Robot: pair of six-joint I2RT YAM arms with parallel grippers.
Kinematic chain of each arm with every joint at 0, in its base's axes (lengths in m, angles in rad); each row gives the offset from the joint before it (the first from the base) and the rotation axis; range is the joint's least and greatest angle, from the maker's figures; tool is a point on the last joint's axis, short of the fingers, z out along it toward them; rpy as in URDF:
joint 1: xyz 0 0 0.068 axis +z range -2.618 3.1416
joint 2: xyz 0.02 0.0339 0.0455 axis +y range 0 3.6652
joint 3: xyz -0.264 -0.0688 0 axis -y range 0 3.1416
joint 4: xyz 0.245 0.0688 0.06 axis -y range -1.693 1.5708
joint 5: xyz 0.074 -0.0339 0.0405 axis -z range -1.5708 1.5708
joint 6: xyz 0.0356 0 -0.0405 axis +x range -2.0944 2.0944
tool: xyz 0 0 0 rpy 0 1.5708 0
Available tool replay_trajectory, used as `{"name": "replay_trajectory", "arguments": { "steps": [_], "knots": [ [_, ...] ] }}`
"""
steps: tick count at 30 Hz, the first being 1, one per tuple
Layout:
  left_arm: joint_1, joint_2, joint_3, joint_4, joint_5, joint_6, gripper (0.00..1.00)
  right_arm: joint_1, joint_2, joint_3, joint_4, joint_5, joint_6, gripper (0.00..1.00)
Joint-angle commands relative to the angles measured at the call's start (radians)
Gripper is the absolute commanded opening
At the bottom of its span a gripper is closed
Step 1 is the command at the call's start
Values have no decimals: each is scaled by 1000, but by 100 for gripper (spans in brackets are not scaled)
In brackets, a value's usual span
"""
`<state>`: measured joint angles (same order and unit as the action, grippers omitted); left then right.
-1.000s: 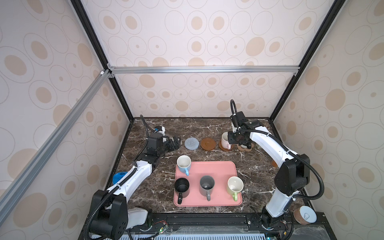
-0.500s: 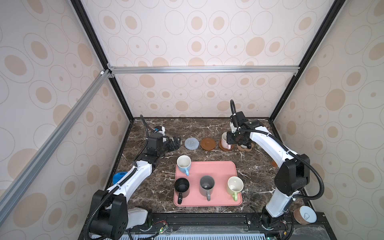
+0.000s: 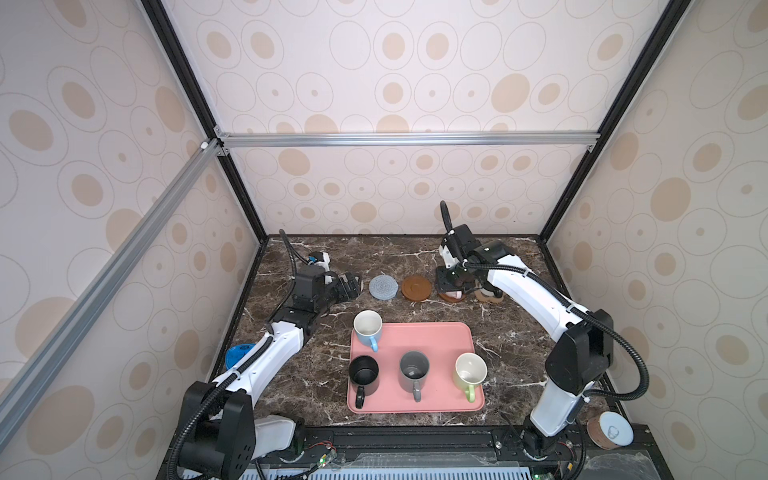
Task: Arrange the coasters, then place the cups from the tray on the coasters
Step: 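Swing the right gripper back over the light-blue-handled white mug on the pink tray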
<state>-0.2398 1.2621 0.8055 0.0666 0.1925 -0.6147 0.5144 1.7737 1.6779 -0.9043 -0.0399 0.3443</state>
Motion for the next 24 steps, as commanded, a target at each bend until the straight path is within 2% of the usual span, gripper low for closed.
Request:
{"name": "replay_trajectory", "arguments": {
  "steps": [1,10,24],
  "knots": [
    [14,-23,-4,1,-19,-24,100,35,31,30,-23,-16,11,45],
    [39,-34,-14,-10,-46,-62,100,126,82,51,-31,-40,22,45],
    [89,-82,-87,25,-23,-110,100,292,191,153,-53,-76,28,46]
  ]
}}
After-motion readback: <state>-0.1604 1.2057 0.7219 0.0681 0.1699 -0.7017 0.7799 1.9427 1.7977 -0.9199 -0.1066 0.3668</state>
